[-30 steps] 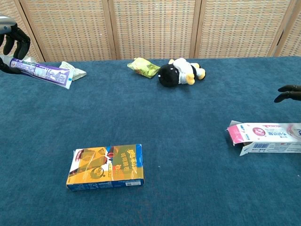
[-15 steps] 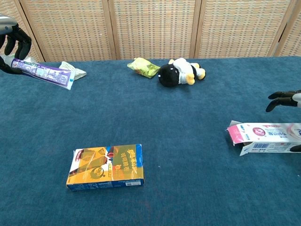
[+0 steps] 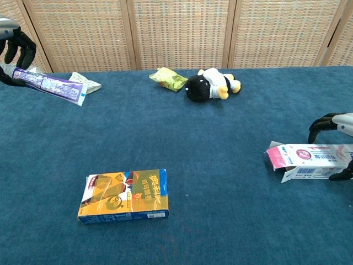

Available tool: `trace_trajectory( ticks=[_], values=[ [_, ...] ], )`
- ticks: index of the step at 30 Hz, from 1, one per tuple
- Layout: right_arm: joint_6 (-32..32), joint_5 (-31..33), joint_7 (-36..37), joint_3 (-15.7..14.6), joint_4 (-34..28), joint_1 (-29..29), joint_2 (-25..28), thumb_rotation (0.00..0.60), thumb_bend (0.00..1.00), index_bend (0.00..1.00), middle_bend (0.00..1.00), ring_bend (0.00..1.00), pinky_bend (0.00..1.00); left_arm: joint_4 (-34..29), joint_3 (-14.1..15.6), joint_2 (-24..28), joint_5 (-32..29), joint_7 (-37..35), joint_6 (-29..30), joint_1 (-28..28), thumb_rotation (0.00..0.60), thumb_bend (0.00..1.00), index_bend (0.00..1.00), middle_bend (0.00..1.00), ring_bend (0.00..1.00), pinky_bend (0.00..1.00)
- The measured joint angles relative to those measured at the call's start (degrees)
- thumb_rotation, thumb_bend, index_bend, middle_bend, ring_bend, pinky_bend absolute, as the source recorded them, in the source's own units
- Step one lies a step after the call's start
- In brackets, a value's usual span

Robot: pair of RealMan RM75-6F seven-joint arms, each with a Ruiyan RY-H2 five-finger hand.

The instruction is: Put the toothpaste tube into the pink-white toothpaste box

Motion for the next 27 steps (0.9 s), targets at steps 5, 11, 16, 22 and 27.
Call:
trace_trajectory(
  ticks=[5,11,16,22,27],
  values=[
    [1.3,-0.1,1.6,0.4,1.3,-0.2,-0.5,0.6,0.0,0.54,0.49,0.38,0.43,-0.2,-0.1,0.1,0.2,-0.3,0.2,0.1,0.6,0.29,0.79,0.67,0.56,0.58],
    [3.7,-2.0,4.2,0.3,2.6,-0.9,-1.1,0.6,0.0,0.57,0.52,0.42,0.45,-1.0,-0.2,0.4,1.0,-0.6,0.8,0.1,0.6,0.29,0.79,0.67,0.56,0.58],
    [4.8,-3.5,5.7,0.6,0.8,-0.8,-0.7,0.6,0.0,0.57,0.52,0.42,0.45,-2.6,-0.4,1.0,1.9,-0.8,1.4,0.1,0.6,0.29,0.79,0.67,0.56,0.58],
    [5.6,-4.8,5.7,1.9,-4.9,0.5,0.6,0.6,0.0,0.57,0.52,0.42,0.45,-6.6,-0.5,2.4,3.6,-1.0,2.1,-0.1,0.6,0.29,0.79,0.67,0.56,0.58],
    [5.5,-4.7,2.7,3.3,-10.3,2.3,1.2,0.6,0.0,0.57,0.52,0.42,0.45,-11.6,-0.7,3.8,4.8,-0.8,2.0,-0.6,0.6,0.29,0.79,0.67,0.56,0.58]
  ],
)
